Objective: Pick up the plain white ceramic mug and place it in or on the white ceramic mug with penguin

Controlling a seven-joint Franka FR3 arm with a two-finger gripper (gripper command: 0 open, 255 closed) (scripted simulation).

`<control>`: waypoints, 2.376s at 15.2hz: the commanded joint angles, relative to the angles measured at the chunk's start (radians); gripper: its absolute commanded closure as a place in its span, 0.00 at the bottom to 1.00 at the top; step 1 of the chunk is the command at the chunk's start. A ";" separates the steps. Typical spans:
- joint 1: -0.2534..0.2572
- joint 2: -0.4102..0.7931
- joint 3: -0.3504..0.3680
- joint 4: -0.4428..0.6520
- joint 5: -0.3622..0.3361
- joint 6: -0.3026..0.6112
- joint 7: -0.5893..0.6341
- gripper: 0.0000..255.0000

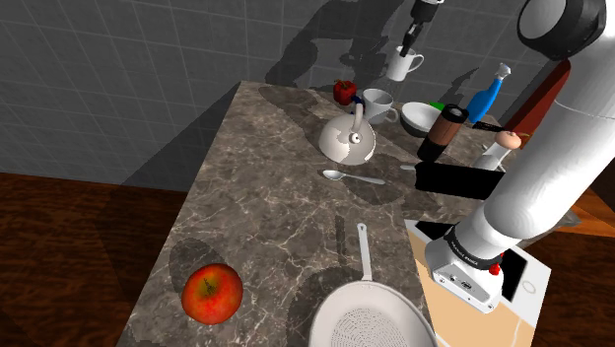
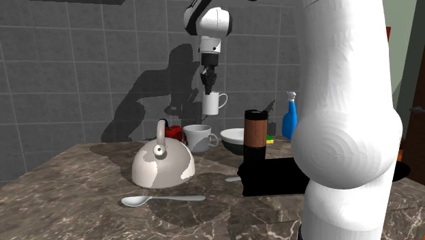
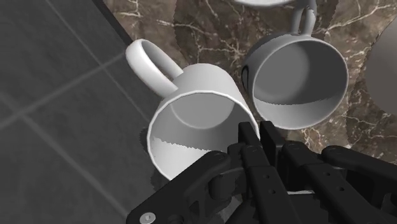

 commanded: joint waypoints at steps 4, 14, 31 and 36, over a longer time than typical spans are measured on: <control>0.071 -0.115 0.025 -0.096 -0.059 -0.002 0.100 1.00; 0.153 -0.265 0.092 -0.264 -0.131 0.035 0.259 1.00; 0.151 -0.233 0.089 -0.449 -0.116 0.249 0.244 1.00; 0.151 -0.233 0.089 -0.449 -0.116 0.249 0.244 1.00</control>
